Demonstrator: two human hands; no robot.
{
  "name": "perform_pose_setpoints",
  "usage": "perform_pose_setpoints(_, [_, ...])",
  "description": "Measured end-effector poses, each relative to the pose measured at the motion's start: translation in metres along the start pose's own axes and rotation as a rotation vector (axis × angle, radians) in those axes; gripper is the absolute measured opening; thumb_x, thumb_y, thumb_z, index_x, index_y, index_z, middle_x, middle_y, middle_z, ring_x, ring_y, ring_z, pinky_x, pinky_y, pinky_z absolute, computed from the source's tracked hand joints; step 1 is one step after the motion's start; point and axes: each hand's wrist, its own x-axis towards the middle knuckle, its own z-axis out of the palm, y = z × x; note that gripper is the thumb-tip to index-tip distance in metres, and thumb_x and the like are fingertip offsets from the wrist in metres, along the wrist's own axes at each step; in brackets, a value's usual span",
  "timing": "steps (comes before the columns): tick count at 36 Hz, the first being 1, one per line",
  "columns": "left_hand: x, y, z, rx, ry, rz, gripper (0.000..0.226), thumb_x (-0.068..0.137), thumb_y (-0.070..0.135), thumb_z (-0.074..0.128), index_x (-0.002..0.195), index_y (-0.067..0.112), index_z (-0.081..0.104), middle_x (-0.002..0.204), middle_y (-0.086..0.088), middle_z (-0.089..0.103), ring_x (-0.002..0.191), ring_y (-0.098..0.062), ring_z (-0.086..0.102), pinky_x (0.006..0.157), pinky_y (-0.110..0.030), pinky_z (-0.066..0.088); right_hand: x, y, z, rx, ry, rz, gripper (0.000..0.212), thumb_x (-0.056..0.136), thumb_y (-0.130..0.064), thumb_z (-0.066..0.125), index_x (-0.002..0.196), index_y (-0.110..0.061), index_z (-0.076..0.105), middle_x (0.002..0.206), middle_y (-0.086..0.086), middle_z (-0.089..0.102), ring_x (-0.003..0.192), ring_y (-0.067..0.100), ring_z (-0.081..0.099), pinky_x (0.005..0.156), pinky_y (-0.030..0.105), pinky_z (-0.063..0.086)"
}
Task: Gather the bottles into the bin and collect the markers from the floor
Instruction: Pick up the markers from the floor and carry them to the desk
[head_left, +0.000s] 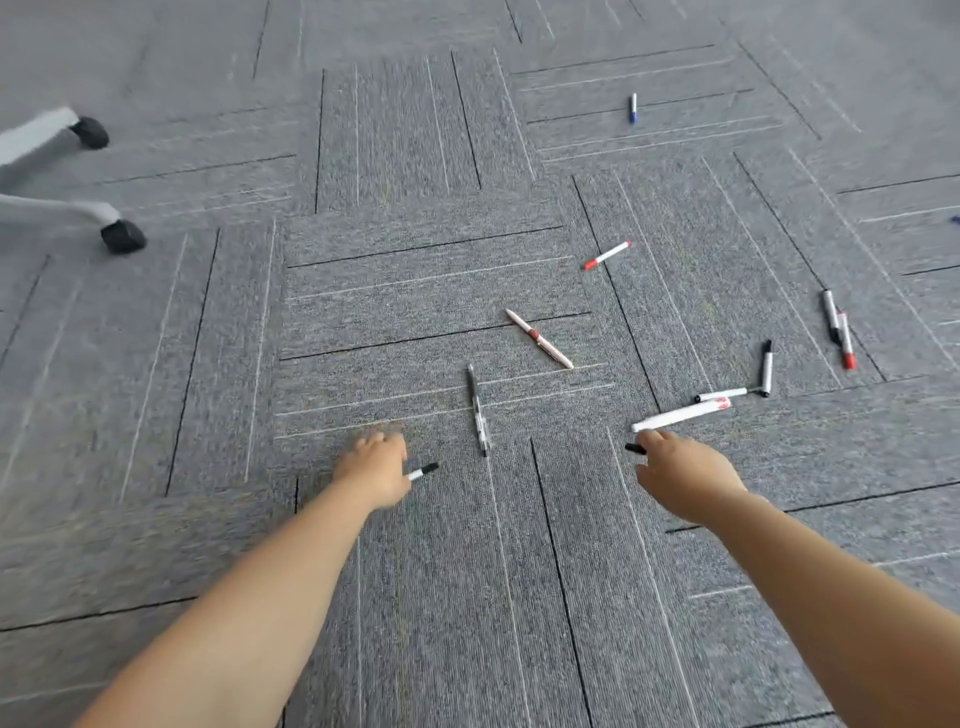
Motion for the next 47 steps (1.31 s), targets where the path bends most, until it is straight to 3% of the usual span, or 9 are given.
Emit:
perform_pose_setpoints(6, [-0.001,0.002,0.008,0.024,-0.09,0.066,0.03,0.087,0.021,0.06,0.114,0.015,0.05,0.114,-0.003,0.053,0.104,-0.021,0.053,0.092,-0.038,0.05,0.006,-0.001,-0.005,0.028,0.008,0.018,0.03,0.096,-0.019,0.046,0.126,-0.016,0.045,0.094,-0.004,0.051,0.08,0.014,0.054,0.072,0.027,0.054])
perform_pose_setpoints(16, [0.014,0.022,-0.014,-0.263,-0.168,0.034,0.013,0.092,0.028,0.053,0.094,0.016,0.048,0.083,0.0,0.05,0.067,-0.013,0.045,0.063,-0.03,0.041,0.013,0.0,0.001,0.059,-0.016,0.033,0.029,0.095,-0.023,0.05,0.123,-0.017,0.046,0.093,-0.004,0.055,0.083,0.013,0.058,0.074,0.026,0.055])
perform_pose_setpoints(20, [0.028,0.046,-0.032,-0.449,-0.202,-0.033,0.044,0.1,0.025,0.038,0.141,0.007,0.034,0.102,-0.011,0.059,0.066,-0.013,0.051,0.063,-0.034,0.053,0.016,0.001,0.004,0.097,-0.013,0.048,0.03,0.095,-0.025,0.051,0.124,-0.018,0.046,0.094,-0.005,0.054,0.083,0.013,0.058,0.075,0.026,0.054])
perform_pose_setpoints(23, [0.042,0.066,-0.042,-0.497,-0.106,-0.084,0.053,0.102,0.022,0.034,0.149,0.003,0.019,0.102,-0.012,0.056,0.056,-0.011,0.043,0.049,-0.026,0.04,0.018,0.003,0.004,0.163,-0.013,0.077,0.031,0.095,-0.024,0.051,0.125,-0.016,0.047,0.1,-0.002,0.059,0.084,0.013,0.059,0.077,0.027,0.055])
perform_pose_setpoints(28, [0.068,0.096,-0.05,-0.356,-0.043,-0.118,0.053,0.094,0.042,0.052,0.125,-0.001,0.049,0.101,-0.012,0.059,0.078,-0.024,0.054,0.064,-0.029,0.041,0.023,0.013,0.005,0.35,0.028,0.227,0.025,0.092,-0.024,0.054,0.114,-0.012,0.051,0.092,0.001,0.062,0.078,0.018,0.063,0.07,0.037,0.058])
perform_pose_setpoints(31, [0.074,0.111,-0.048,-0.213,-0.08,-0.104,0.053,0.092,0.045,0.053,0.116,-0.002,0.056,0.117,-0.015,0.059,0.078,-0.021,0.058,0.06,-0.025,0.042,0.029,0.024,0.008,0.527,0.077,0.363,0.019,0.092,-0.028,0.054,0.105,-0.014,0.052,0.09,0.003,0.064,0.078,0.021,0.063,0.071,0.038,0.056])
perform_pose_setpoints(34, [0.082,0.115,-0.039,-0.154,-0.093,-0.12,0.055,0.095,0.042,0.05,0.125,-0.004,0.052,0.123,-0.017,0.058,0.073,-0.017,0.059,0.051,-0.023,0.036,0.039,0.036,0.006,0.725,0.169,0.521,0.02,0.092,-0.029,0.055,0.1,-0.01,0.055,0.085,0.003,0.061,0.075,0.02,0.058,0.067,0.032,0.049])
perform_pose_setpoints(38, [0.09,0.121,-0.036,-0.266,-0.053,-0.124,0.04,0.096,0.033,0.047,0.111,-0.002,0.056,0.069,-0.003,0.05,0.052,-0.014,0.045,0.045,-0.024,0.033,0.056,0.047,0.007,0.848,0.193,0.651,0.024,0.094,-0.032,0.055,0.091,-0.008,0.055,0.071,0.0,0.053,0.063,0.015,0.05,0.056,0.028,0.039])
perform_pose_setpoints(47, [0.099,0.165,-0.058,-0.45,-0.001,-0.121,0.041,0.099,0.035,0.035,0.126,0.003,0.038,0.082,-0.004,0.048,0.067,-0.018,0.051,0.054,-0.031,0.04,0.082,0.049,0.007,0.964,0.166,0.771,0.042,0.09,-0.043,0.061,0.066,-0.01,0.049,0.06,0.003,0.05,0.049,0.013,0.044,0.044,0.026,0.031])
